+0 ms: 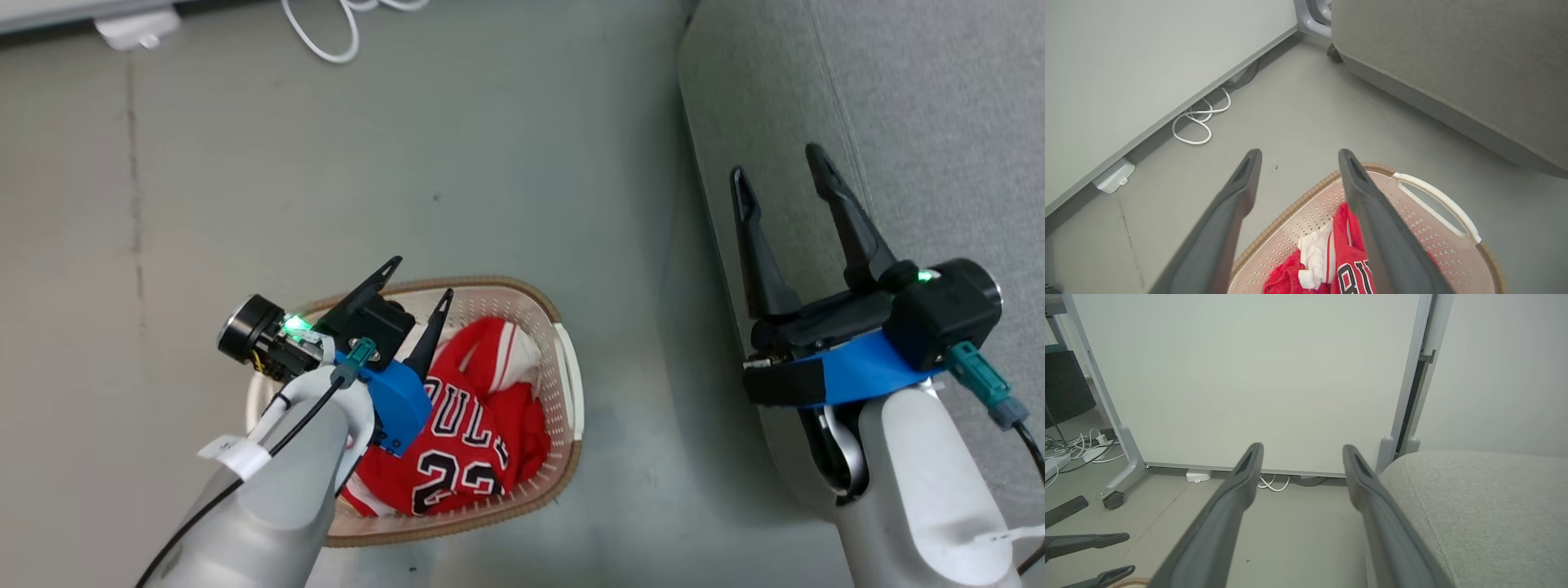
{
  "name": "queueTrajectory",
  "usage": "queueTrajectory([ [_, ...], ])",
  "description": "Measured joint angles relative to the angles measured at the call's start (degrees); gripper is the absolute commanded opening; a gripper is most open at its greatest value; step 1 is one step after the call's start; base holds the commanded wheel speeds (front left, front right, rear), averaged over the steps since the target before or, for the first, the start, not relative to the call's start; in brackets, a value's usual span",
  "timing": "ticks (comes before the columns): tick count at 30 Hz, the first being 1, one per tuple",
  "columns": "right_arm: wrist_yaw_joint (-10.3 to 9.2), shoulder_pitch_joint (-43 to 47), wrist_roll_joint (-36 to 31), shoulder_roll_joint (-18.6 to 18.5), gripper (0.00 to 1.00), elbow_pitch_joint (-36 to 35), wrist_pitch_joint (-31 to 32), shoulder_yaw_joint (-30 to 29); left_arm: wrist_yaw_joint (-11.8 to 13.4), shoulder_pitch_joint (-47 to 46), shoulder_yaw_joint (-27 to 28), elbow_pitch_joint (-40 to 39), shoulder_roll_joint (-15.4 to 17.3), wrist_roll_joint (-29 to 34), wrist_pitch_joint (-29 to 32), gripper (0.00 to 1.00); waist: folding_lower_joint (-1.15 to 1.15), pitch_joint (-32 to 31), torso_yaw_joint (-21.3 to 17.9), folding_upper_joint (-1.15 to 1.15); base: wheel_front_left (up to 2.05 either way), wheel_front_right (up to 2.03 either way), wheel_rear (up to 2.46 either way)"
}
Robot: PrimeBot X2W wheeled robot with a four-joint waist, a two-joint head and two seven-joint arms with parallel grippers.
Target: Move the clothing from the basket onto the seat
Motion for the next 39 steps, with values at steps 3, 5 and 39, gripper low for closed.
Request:
queueTrajectory([
  [3, 0.0, -1.4, 0.0, 0.0, 1.0, -0.8, 0.0, 0.2, 0.0, -3.0, -4.0, 4.6, 0.4, -1.8, 0.0, 1.0, 0.0, 3.1, -1.4, 0.0, 0.0, 0.0, 0.0],
  [5, 0.0, -2.1, 0.1, 0.0, 1.0, -1.2, 0.0, 0.2, 0.0, -4.8, -6.9, 7.8, 0.5, -3.0, 0.0, 1.0, 0.0, 5.0, -2.2, 0.0, 0.0, 0.0, 0.0],
  [39, 0.05, -8.6, -0.1, 0.0, 1.0, -6.8, 0.0, 0.6, 0.0, -17.5, -35.5, 15.8, 6.5, -32.1, 19.9, 1.0, 0.0, 27.1, -5.3, 0.0, 0.0, 0.0, 0.0],
])
